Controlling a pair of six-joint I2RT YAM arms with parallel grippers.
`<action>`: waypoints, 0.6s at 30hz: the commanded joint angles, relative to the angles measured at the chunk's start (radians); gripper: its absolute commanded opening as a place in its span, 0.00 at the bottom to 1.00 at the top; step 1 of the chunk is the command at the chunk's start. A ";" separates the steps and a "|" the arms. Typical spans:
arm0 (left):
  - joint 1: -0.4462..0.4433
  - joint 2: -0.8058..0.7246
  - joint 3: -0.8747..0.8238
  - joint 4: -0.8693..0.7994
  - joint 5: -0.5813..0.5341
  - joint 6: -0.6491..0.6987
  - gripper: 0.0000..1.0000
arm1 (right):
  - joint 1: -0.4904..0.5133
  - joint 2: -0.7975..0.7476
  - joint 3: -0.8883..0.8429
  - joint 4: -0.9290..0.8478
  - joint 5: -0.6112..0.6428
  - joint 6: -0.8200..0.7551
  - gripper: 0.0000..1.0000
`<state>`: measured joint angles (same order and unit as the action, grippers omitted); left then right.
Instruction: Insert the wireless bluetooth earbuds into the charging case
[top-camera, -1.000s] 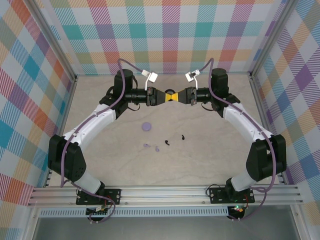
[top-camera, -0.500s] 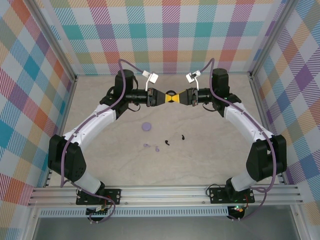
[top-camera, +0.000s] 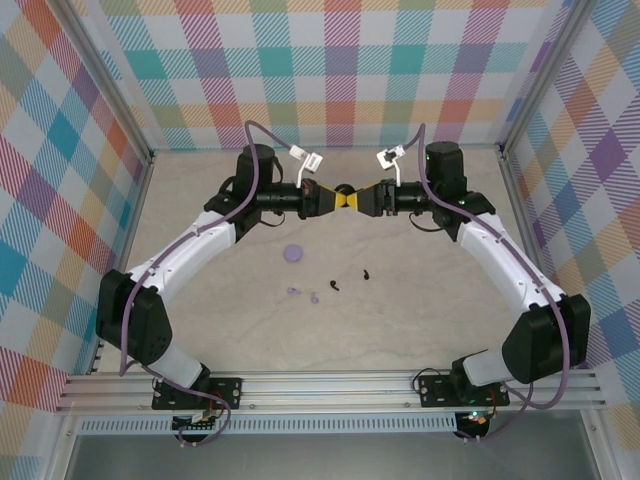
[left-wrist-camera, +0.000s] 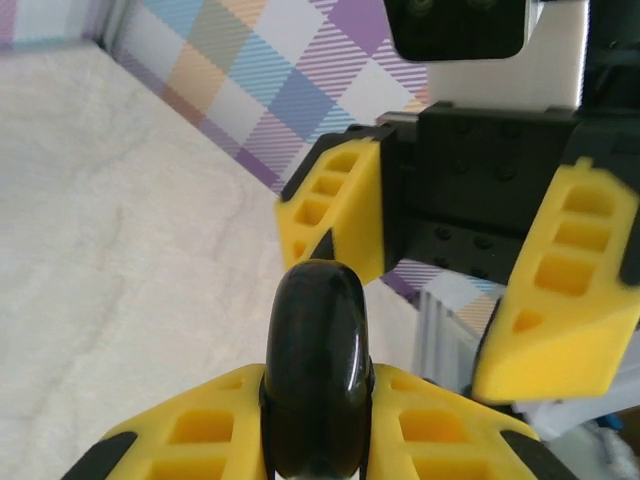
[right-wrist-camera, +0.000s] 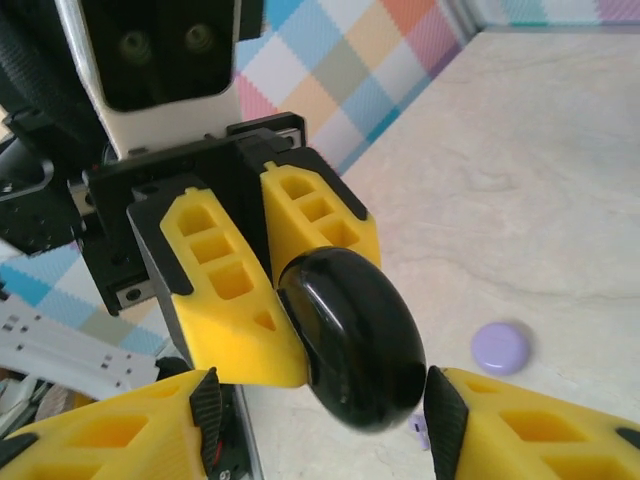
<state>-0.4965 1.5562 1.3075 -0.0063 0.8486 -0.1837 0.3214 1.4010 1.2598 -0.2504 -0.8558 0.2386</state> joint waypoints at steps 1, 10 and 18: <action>-0.017 -0.081 -0.093 0.116 -0.053 0.199 0.14 | 0.004 -0.044 0.021 -0.079 0.099 -0.055 0.60; -0.024 -0.147 -0.177 0.166 -0.015 0.402 0.12 | 0.023 -0.077 0.007 -0.158 0.122 -0.099 0.62; -0.028 -0.153 -0.180 0.167 -0.004 0.436 0.12 | 0.054 -0.071 0.028 -0.193 0.129 -0.128 0.62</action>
<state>-0.5087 1.4307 1.1393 0.1150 0.8173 0.2054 0.3656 1.3434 1.2598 -0.4133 -0.7280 0.1482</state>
